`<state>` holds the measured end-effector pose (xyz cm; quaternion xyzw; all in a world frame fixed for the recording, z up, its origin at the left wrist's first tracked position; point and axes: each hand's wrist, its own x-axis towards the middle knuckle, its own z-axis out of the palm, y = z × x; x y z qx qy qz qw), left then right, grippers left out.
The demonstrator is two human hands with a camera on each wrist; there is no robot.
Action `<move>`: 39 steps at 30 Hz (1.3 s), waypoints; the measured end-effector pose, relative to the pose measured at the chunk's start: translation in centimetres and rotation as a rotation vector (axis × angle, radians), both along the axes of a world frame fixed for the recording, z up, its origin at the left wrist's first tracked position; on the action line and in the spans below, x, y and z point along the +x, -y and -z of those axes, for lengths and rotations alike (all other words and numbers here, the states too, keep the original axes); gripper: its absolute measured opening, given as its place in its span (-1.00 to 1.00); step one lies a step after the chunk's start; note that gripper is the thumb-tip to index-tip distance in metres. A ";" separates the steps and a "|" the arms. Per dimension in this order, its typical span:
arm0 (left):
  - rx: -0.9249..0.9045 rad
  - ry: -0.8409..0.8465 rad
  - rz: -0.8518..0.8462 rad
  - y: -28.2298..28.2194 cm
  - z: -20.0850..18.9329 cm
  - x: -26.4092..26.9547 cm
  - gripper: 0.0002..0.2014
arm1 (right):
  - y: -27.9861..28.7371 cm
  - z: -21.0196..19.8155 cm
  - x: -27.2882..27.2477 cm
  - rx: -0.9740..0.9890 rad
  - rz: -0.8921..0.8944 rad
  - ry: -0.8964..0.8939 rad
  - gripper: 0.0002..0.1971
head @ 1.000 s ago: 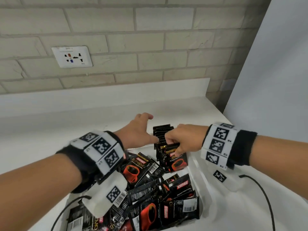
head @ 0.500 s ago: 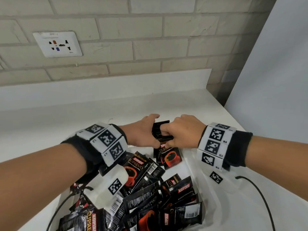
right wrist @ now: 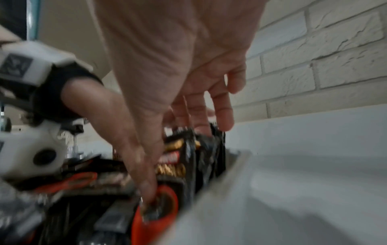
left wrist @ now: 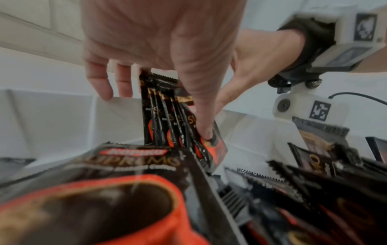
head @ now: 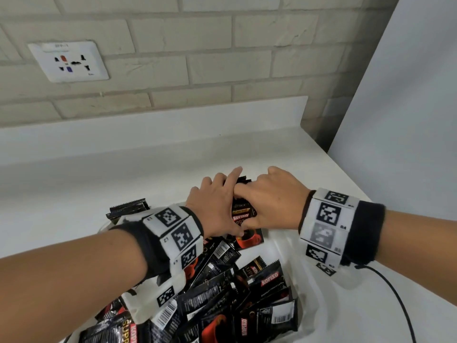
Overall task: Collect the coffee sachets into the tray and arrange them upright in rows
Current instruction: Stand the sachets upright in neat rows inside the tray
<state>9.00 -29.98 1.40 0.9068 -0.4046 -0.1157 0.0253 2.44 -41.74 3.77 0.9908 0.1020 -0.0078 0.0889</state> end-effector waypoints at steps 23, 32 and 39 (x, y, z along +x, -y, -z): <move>-0.006 -0.132 0.112 -0.1 -0.7 0.8 0.17 | -2.5 1.0 -0.9 -0.144 0.015 -0.761 -0.79; 0.022 -0.054 0.120 -0.4 -0.7 0.1 0.19 | -1.4 0.1 -1.4 0.132 0.026 -0.869 -0.62; -0.202 -0.132 0.035 -2.6 -4.2 0.4 -0.41 | -0.4 -0.5 -1.2 0.361 0.046 -0.749 -0.66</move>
